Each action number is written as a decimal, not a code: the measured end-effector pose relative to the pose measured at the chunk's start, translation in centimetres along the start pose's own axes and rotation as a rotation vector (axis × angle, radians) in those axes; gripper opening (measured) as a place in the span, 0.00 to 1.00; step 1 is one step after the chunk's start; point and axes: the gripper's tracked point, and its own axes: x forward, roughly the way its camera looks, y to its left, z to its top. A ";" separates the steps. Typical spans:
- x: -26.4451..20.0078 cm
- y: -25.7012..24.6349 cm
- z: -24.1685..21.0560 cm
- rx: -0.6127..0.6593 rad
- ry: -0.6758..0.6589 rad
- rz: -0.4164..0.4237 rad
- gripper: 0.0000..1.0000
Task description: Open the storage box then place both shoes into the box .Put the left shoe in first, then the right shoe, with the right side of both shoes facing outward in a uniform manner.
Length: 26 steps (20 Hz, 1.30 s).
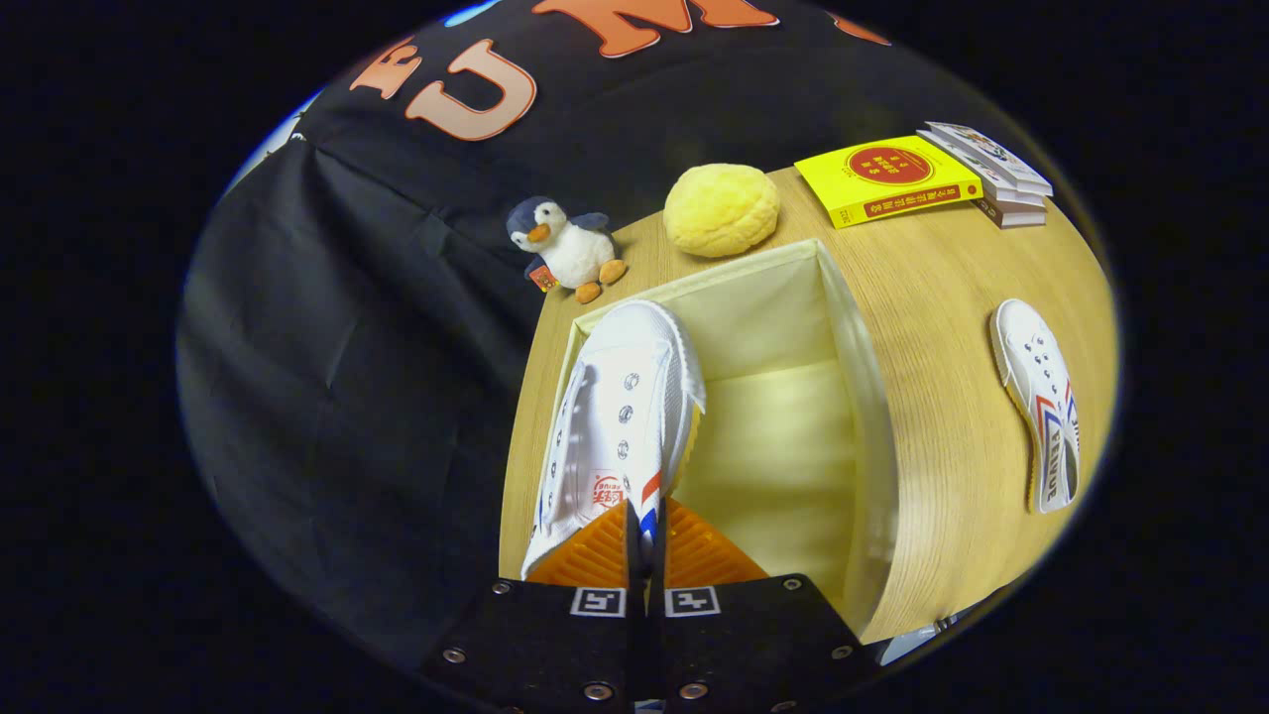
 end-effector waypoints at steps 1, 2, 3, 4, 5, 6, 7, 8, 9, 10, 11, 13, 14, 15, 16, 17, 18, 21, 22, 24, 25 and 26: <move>0.6 -0.1 -0.2 -0.003 -0.001 -0.016 0.00; 1.1 -0.5 -0.3 -0.018 -0.002 -0.050 0.00; 2.1 -1.4 -0.3 -0.045 -0.005 -0.101 0.00; 3.1 -2.4 -0.7 -0.088 0.006 -0.148 0.01; 3.6 -2.7 -1.7 -0.134 0.041 -0.172 0.03; 4.1 -1.9 -2.4 -0.155 0.052 -0.147 0.11; 3.7 -0.9 -2.2 -0.160 0.034 -0.119 0.21; 3.4 -0.4 -1.8 -0.165 0.015 -0.101 0.36; 3.2 0.0 -1.5 -0.171 0.004 -0.081 0.51; 2.3 0.4 -0.8 -0.170 -0.015 -0.063 0.69; 1.6 0.7 -0.2 -0.165 -0.037 -0.044 0.87; -0.4 0.6 1.2 -0.152 -0.083 -0.019 0.99; -1.5 0.5 2.0 -0.144 -0.109 -0.002 0.98; -2.6 0.1 2.7 -0.136 -0.133 0.012 0.98; -3.9 -0.5 3.5 -0.131 -0.162 0.015 0.98; -5.2 -1.7 4.3 -0.131 -0.188 0.007 0.98; -6.5 -3.0 5.1 -0.137 -0.214 -0.003 0.98; -9.6 -8.4 6.9 -0.147 -0.274 -0.061 0.98; -10.6 -10.7 7.4 -0.143 -0.287 -0.091 0.98; -12.3 -15.4 8.0 -0.126 -0.302 -0.149 0.98; -12.9 -17.9 8.2 -0.111 -0.304 -0.177 0.98; -13.4 -20.2 8.3 -0.097 -0.306 -0.198 0.98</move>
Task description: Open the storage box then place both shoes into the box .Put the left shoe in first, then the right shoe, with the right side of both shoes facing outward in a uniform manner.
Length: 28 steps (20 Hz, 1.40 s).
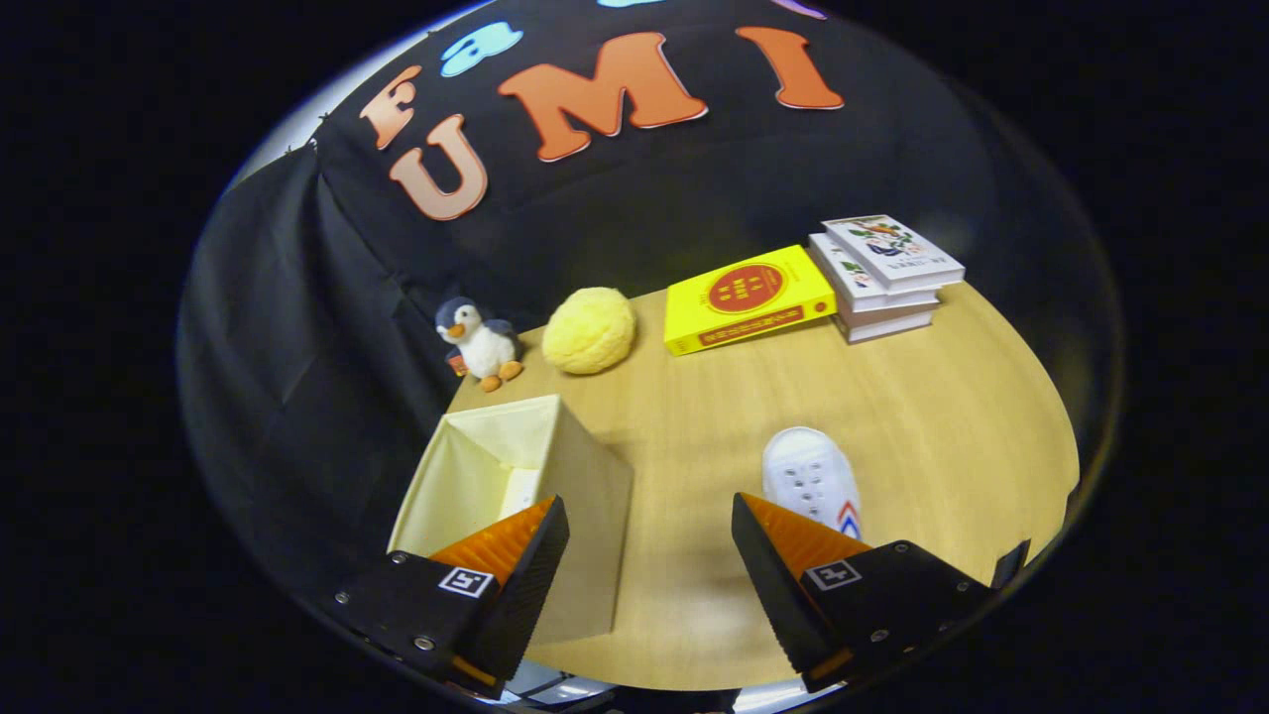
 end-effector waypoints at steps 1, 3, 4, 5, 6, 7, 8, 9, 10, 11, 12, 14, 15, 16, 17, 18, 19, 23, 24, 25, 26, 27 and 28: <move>0.0 -2.2 0.1 0.007 -0.003 -0.024 0.98; 0.3 -6.3 -0.4 0.017 0.010 -0.067 0.98; 0.8 -8.0 -1.0 0.018 0.024 -0.083 0.98; 1.2 -9.4 -1.7 0.020 0.044 -0.098 0.98; 1.8 -10.6 -2.5 0.019 0.067 -0.104 0.98; 2.4 -11.6 -3.5 0.019 0.094 -0.113 0.98; 2.9 -12.3 -4.5 0.024 0.120 -0.117 0.98; 3.3 -12.7 -5.2 0.030 0.140 -0.111 0.99; 3.7 -13.1 -6.0 0.032 0.157 -0.111 0.98; 4.2 -13.6 -6.9 0.025 0.181 -0.114 0.96; 4.4 -13.9 -7.8 0.012 0.206 -0.118 0.90; 5.0 -14.4 -8.8 -0.017 0.238 -0.126 0.80; 5.4 -14.4 -9.1 -0.025 0.245 -0.124 0.78; 5.7 -14.3 -9.5 -0.029 0.256 -0.121 0.74; 6.1 -14.3 -9.7 -0.031 0.260 -0.121 0.72; 6.5 -14.4 -9.8 -0.036 0.262 -0.123 0.67; 6.9 -14.5 -10.0 -0.043 0.266 -0.129 0.62; 7.5 -14.8 -10.6 -0.074 0.294 -0.131 0.33; 7.5 -15.2 -10.4 -0.068 0.277 -0.140 0.25; 7.6 -15.3 -10.3 -0.030 0.255 -0.136 0.17; 7.5 -15.4 -10.4 0.008 0.234 -0.120 0.04; 7.5 -15.4 -10.3 0.061 0.221 -0.093 0.03; 7.4 -14.8 -10.5 0.137 0.216 -0.050 0.02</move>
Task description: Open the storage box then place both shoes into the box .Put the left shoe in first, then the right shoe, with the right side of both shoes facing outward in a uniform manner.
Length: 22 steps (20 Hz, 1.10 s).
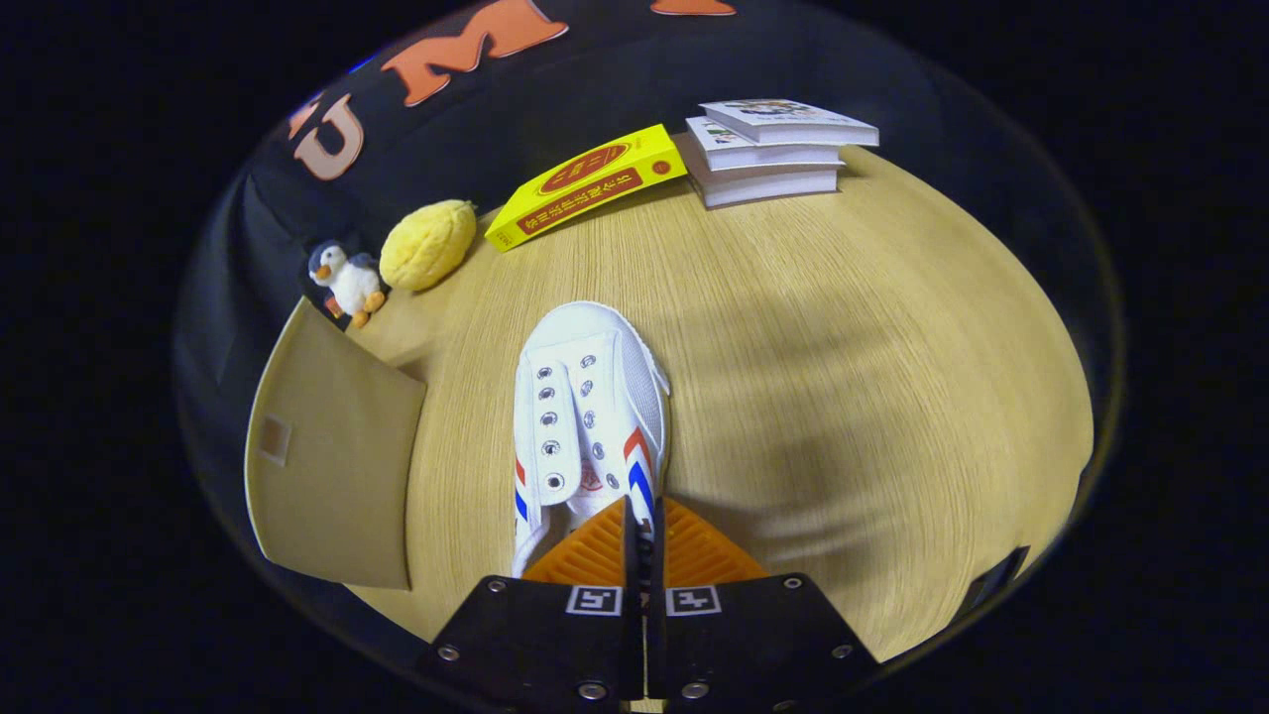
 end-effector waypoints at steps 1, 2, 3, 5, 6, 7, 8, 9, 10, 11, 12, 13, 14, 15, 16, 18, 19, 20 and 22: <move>-0.1 0.7 -0.3 0.073 -0.006 0.060 0.01; -0.2 1.0 -0.7 0.127 0.006 0.093 0.01; 0.0 1.0 -1.1 0.139 0.018 0.090 0.02; 0.3 0.9 -0.8 0.072 0.012 0.073 0.03; 0.2 1.1 -0.7 0.027 0.006 0.054 0.03; 0.4 1.2 -0.5 -0.011 -0.002 0.029 0.02; 0.0 1.0 -0.6 -0.031 0.001 0.011 0.00; 0.0 1.1 -0.3 -0.026 -0.002 0.002 0.00; -0.2 1.3 -0.2 -0.001 0.001 0.019 0.00; -0.5 1.8 0.2 0.038 -0.001 0.053 0.00; -1.2 2.4 0.9 0.064 -0.024 0.092 0.00; -2.1 3.0 1.5 0.074 -0.044 0.115 0.00; -3.0 3.3 1.7 0.075 -0.046 0.128 0.00; -3.9 3.8 2.2 0.073 -0.060 0.140 0.00; -4.5 4.9 2.8 0.071 -0.072 0.157 0.00; -5.8 7.3 3.6 0.088 -0.090 0.194 0.00; -6.3 8.8 4.0 0.094 -0.100 0.212 0.00; -7.1 10.2 4.3 0.089 -0.119 0.225 0.00; -9.3 12.7 4.9 0.081 -0.156 0.250 0.00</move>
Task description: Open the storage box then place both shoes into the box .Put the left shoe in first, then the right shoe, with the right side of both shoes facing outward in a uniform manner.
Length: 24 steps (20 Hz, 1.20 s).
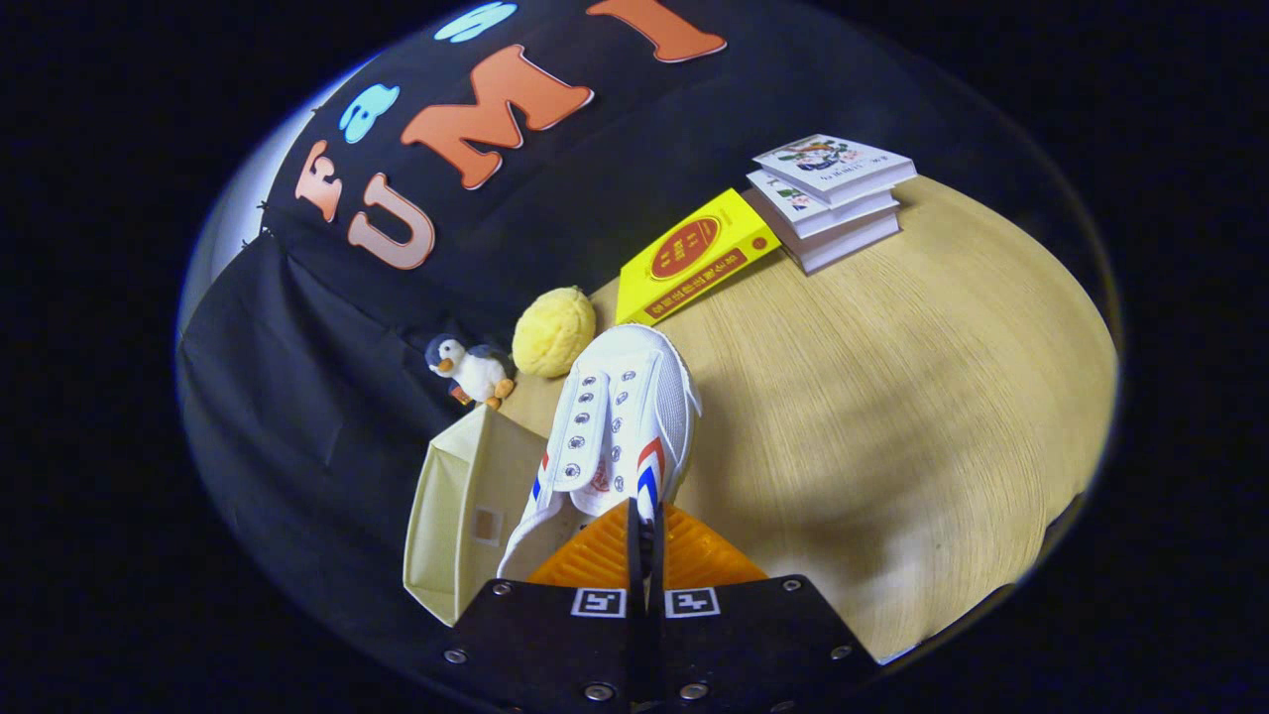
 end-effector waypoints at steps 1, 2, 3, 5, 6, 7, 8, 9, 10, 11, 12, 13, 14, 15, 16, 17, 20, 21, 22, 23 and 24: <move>-0.6 1.8 0.3 0.004 -0.016 0.018 0.00; -1.1 3.7 0.4 0.006 -0.032 0.033 0.00; -1.1 5.9 0.4 -0.006 -0.040 0.042 0.00; -1.3 9.3 -0.1 -0.034 -0.044 0.043 0.00; -1.2 10.9 -0.5 -0.041 -0.042 0.041 0.00; -1.0 12.4 -1.0 -0.042 -0.036 0.041 0.00; -0.6 13.7 -1.7 -0.037 -0.030 0.041 0.00; -0.2 15.0 -2.3 -0.036 -0.024 0.037 0.00; 0.3 16.2 -3.0 -0.045 -0.020 0.029 0.00; 0.9 17.0 -3.6 -0.055 -0.016 0.014 0.00; 1.5 17.8 -4.3 -0.070 -0.011 -0.002 0.00; 2.1 18.5 -5.0 -0.081 -0.004 -0.020 0.00; 2.8 19.0 -5.6 -0.094 0.003 -0.037 0.00; 3.4 19.5 -6.1 -0.111 0.010 -0.057 0.00; 4.1 19.8 -6.7 -0.134 0.019 -0.078 0.00; 4.7 19.7 -7.3 -0.158 0.026 -0.107 0.00; 6.0 18.5 -8.5 -0.234 0.049 -0.198 0.00; 6.4 18.2 -8.5 -0.248 0.041 -0.217 0.00; 6.5 18.0 -8.5 -0.256 0.039 -0.235 0.00; 6.5 17.6 -8.5 -0.265 0.038 -0.252 0.00; 6.3 17.3 -8.6 -0.274 0.042 -0.268 0.00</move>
